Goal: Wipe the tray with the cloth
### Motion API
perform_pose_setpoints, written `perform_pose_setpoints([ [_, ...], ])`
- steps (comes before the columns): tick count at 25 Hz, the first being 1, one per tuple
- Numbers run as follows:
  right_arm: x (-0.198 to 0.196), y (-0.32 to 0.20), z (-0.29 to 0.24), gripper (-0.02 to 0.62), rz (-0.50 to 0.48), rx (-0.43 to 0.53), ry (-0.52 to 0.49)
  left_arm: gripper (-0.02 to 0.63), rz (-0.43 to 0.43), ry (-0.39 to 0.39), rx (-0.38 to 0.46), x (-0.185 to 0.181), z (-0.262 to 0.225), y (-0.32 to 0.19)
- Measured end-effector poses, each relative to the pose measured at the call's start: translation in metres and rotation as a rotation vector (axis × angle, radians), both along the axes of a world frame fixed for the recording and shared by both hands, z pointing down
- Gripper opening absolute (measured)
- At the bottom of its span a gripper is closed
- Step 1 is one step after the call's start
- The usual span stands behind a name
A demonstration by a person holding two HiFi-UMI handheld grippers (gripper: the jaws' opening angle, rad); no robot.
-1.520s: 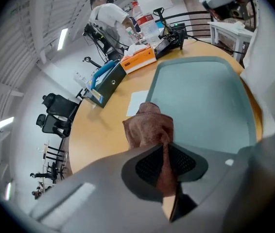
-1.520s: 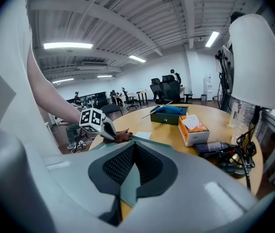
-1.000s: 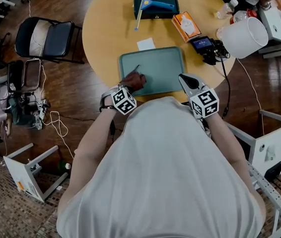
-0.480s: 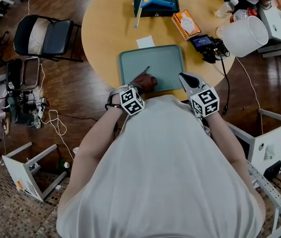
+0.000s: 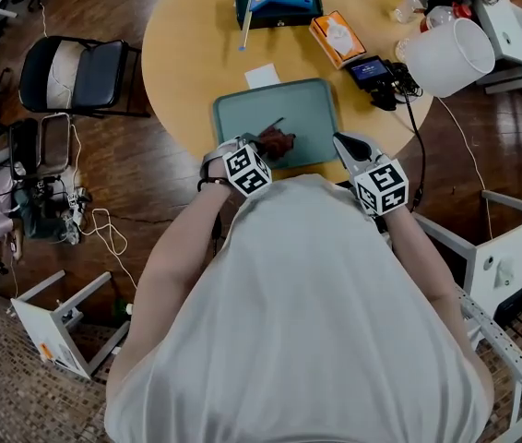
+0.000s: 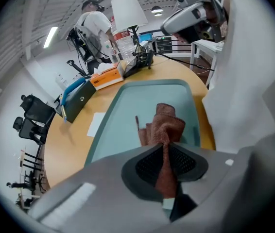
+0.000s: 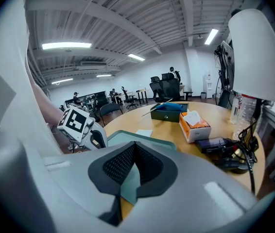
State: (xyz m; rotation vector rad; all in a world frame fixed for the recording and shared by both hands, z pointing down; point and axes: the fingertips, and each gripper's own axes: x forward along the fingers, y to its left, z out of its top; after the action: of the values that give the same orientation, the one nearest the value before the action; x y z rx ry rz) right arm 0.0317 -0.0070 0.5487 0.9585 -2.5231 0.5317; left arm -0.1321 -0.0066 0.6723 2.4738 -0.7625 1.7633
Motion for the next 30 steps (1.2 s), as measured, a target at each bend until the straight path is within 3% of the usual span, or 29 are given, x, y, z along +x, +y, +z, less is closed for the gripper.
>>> perform_pose_setpoints([
  [13, 0.016, -0.009, 0.002, 0.002, 0.042, -0.025, -0.007, 0.360, -0.079, -0.106, 0.128, -0.020, -0.002, -0.103],
  [21, 0.024, -0.012, 0.005, 0.003, 0.053, -0.035, -0.005, 0.360, -0.149, -0.175, 0.172, -0.046, -0.005, -0.129],
  [30, 0.033, -0.010, 0.002, 0.003, 0.079, -0.031, -0.015, 0.360, -0.099, -0.143, 0.173, -0.006, -0.002, -0.133],
])
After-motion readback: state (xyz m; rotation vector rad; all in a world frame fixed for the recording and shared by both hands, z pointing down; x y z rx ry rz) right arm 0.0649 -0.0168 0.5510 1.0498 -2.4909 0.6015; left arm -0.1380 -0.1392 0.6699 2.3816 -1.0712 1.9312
